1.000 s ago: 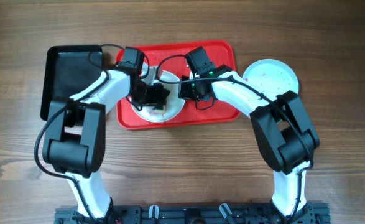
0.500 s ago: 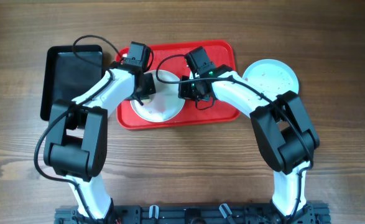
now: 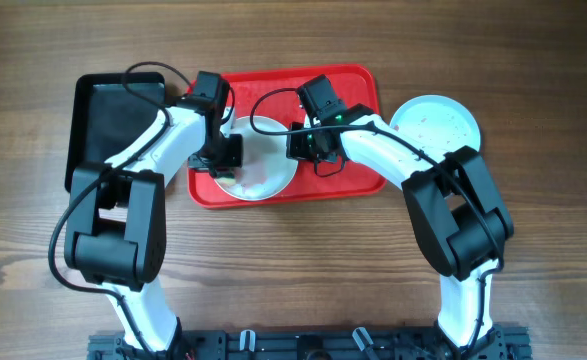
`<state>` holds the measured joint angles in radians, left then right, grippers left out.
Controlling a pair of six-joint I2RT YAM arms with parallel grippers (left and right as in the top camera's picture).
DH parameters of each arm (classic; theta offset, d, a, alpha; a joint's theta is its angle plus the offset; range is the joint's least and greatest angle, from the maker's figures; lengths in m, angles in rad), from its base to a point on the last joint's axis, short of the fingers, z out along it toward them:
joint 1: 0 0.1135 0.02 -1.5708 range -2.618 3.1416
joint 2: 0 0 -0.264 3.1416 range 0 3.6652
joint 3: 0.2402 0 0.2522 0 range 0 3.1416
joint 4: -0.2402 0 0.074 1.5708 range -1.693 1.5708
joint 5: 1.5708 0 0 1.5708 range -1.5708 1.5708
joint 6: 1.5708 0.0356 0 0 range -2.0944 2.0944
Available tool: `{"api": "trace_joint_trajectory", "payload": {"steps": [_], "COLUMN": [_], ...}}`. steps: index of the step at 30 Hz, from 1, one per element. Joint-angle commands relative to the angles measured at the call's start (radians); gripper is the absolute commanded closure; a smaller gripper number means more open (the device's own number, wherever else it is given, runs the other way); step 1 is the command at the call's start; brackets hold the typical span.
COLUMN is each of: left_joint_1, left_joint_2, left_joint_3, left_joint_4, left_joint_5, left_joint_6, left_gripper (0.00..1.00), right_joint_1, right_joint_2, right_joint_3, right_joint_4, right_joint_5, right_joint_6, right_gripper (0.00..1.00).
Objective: Clean dirty plates on tray and stack at the side
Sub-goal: 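Rub the green sponge around the held plate's inner surface, left gripper, then scrub the plate rim area with the sponge, then lift sponge away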
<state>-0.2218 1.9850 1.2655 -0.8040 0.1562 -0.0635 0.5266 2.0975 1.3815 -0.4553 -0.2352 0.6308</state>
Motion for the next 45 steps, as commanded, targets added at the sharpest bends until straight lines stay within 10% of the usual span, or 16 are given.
{"api": "trace_joint_trajectory", "payload": {"steps": [1, 9, 16, 23, 28, 35, 45], "left_joint_1": [-0.023, -0.023, -0.023, -0.023, -0.025, -0.060, -0.084], "left_joint_2": [0.130, 0.130, 0.130, 0.130, 0.130, 0.130, 0.130], "left_joint_3": [-0.097, -0.097, -0.097, -0.097, -0.097, -0.097, -0.097], "left_joint_4": [0.026, 0.144, 0.079, -0.027, -0.019, 0.008, 0.125], "left_joint_5": [0.253, 0.228, -0.306, -0.438, -0.328, 0.180, 0.213], "left_joint_6": [0.192, 0.189, -0.290, -0.473, -0.313, 0.196, 0.240], "left_gripper": [0.96, 0.96, 0.96, 0.96, 0.96, 0.96, 0.96], "right_joint_1": [-0.014, -0.014, -0.014, -0.014, -0.014, -0.014, -0.014], "right_joint_2": [0.026, 0.026, 0.026, 0.026, 0.026, 0.026, 0.026], "right_joint_3": [-0.009, -0.009, -0.009, -0.009, -0.009, -0.009, -0.009], "right_joint_4": [-0.001, -0.001, -0.001, -0.001, -0.001, -0.001, -0.001], "right_joint_5": [0.040, 0.040, 0.041, 0.043, 0.043, 0.043, 0.044], "right_joint_6": [0.024, 0.024, 0.024, 0.023, 0.024, 0.024, 0.024], "right_gripper": [0.96, 0.95, 0.96, 0.96, 0.96, 0.96, 0.96]}}
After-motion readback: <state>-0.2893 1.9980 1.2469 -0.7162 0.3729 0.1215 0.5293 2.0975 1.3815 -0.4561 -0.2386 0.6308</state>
